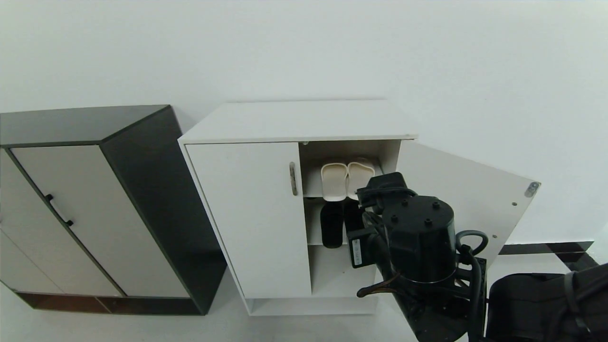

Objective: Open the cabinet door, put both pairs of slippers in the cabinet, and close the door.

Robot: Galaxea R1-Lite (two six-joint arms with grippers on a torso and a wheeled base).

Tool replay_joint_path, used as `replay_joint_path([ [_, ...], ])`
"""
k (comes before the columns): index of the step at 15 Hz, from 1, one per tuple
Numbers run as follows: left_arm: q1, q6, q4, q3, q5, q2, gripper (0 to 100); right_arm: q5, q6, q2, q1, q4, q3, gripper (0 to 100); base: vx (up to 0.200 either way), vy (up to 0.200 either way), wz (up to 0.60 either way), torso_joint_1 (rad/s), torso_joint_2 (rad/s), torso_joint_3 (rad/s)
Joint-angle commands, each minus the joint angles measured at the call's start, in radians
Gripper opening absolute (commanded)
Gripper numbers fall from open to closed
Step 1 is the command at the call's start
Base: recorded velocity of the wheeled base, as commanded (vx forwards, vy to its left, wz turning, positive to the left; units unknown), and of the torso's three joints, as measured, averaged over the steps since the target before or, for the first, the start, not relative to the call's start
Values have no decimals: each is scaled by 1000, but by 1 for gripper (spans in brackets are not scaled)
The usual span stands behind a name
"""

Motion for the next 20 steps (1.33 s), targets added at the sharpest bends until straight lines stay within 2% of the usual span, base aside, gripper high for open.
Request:
replay_joint_path([
  [1,0,0,0,0,0,0,0,0,2,1,0,0,0,0,0,0,0,183,-486,-310],
  [14,0,0,0,0,0,0,0,20,-4,0,-1,-42,23,0,0,0,0,234,-553,-319],
  [20,0,0,0,0,0,0,0,20,-12,0,-1,-40,31,0,0,0,0,39,-90,-46],
])
